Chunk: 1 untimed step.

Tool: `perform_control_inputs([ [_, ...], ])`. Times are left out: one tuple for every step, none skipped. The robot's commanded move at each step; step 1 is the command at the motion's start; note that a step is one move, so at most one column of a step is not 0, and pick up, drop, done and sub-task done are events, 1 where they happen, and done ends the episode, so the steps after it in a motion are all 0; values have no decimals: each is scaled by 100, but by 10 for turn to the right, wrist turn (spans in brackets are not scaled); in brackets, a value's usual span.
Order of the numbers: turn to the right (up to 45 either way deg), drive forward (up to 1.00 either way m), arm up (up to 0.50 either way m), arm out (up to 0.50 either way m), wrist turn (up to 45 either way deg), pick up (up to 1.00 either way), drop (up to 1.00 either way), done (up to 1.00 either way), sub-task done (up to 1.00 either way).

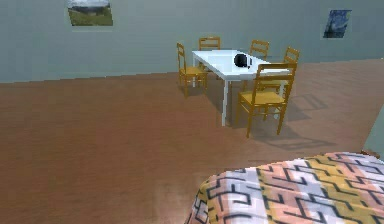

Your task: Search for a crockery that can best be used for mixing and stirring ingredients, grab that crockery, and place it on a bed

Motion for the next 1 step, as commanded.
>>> perform_control_inputs([
  [0,0,-24,0,0,0,0,0,0],
])
